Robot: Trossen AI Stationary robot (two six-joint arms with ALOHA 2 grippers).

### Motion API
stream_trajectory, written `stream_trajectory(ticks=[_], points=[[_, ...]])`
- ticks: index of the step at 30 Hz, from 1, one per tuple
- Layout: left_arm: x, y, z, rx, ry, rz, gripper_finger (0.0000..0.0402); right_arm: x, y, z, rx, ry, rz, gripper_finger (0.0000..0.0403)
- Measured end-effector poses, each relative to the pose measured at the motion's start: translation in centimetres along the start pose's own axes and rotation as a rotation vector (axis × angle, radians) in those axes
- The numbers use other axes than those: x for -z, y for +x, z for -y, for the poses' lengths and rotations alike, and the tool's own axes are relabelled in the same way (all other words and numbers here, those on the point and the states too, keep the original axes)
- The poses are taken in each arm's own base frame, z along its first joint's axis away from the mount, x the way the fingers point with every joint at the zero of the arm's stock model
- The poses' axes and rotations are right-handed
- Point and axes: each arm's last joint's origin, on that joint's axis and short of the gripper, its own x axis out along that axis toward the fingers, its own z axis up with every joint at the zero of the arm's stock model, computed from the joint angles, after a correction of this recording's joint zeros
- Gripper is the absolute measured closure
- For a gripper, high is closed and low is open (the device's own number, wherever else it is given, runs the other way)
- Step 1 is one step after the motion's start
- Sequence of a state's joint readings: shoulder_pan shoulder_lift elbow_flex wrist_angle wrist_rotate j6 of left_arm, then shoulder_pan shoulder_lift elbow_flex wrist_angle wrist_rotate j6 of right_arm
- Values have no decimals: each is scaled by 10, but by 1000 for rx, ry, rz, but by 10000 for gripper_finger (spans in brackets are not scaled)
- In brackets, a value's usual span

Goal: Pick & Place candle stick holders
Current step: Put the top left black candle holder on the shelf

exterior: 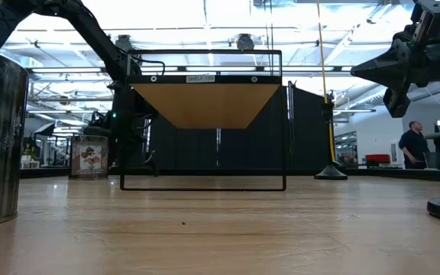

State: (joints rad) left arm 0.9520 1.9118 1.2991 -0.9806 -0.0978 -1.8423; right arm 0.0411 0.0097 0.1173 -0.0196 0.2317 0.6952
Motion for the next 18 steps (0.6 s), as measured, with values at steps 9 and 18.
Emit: stream_trajectory(ticks=[9,18], points=[[3,0,0,4,7,-1,317,0,0,0,0,0,0,403],[7,-3,-1,28,13,31,391,0,0,0,0,0,-1,403]])
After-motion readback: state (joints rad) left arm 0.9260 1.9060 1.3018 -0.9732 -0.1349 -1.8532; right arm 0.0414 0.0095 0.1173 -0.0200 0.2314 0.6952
